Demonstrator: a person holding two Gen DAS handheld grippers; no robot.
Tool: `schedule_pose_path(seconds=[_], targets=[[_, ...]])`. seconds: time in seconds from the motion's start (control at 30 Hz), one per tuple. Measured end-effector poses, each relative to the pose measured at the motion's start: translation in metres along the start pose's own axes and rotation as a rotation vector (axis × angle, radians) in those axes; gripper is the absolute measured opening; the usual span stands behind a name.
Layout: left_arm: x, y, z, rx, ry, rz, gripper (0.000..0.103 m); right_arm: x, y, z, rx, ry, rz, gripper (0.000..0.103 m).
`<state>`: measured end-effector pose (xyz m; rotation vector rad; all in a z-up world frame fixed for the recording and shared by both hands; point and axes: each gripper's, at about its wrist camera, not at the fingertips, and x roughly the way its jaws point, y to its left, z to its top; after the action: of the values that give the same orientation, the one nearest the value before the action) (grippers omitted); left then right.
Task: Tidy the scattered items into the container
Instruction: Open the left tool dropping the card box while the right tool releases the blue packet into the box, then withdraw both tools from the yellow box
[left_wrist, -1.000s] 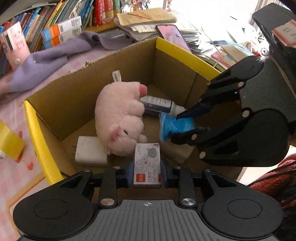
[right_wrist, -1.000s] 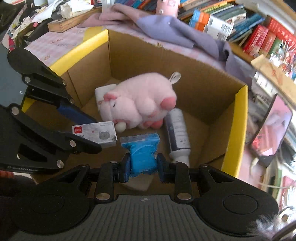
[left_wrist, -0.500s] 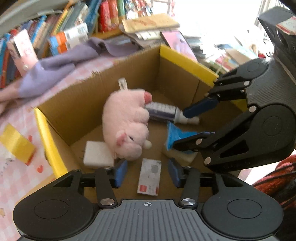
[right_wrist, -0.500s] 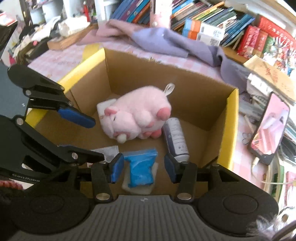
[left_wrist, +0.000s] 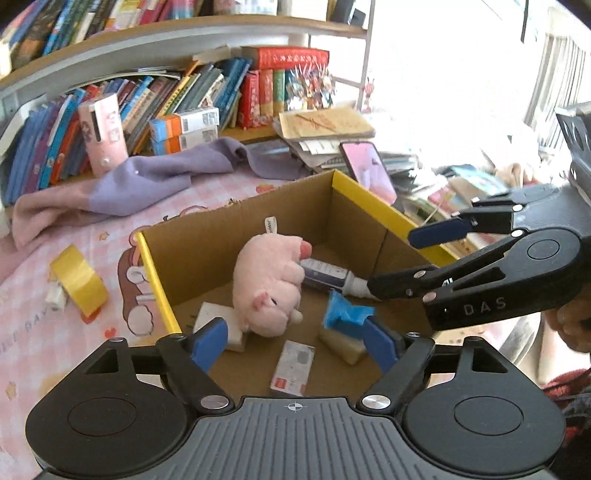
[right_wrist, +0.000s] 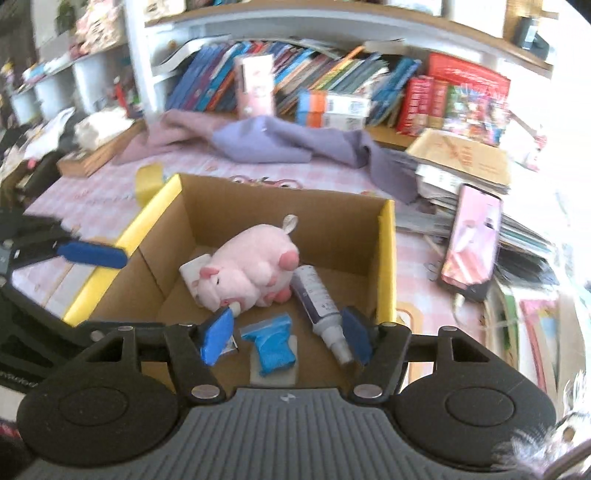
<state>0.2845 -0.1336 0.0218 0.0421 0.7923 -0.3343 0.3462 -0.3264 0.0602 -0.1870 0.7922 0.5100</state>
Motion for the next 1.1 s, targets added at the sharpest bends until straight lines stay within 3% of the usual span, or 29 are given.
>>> schedule_pose_path(seconds=[0.23, 0.6, 0.8, 1.1], targets=[[-0.028, 0.0, -0.022, 0.013, -0.036, -0.026, 0.088, -0.033, 0.018, -0.028, 0.111, -0.045, -0.101, 0.067], [-0.089, 0.022, -0.074, 0.013, -0.079, -0.042, 0.092, -0.076, 0.089, -0.066, 0.14, -0.11, -0.26, 0.078], [-0.126, 0.034, -0.114, -0.029, -0.083, -0.038, 0.095, -0.098, 0.139, -0.094, 0.129, -0.113, -0.291, 0.08], [-0.167, 0.054, -0.163, -0.037, -0.069, 0.079, 0.095, -0.1, 0.217, -0.127, 0.107, -0.089, -0.243, 0.08]])
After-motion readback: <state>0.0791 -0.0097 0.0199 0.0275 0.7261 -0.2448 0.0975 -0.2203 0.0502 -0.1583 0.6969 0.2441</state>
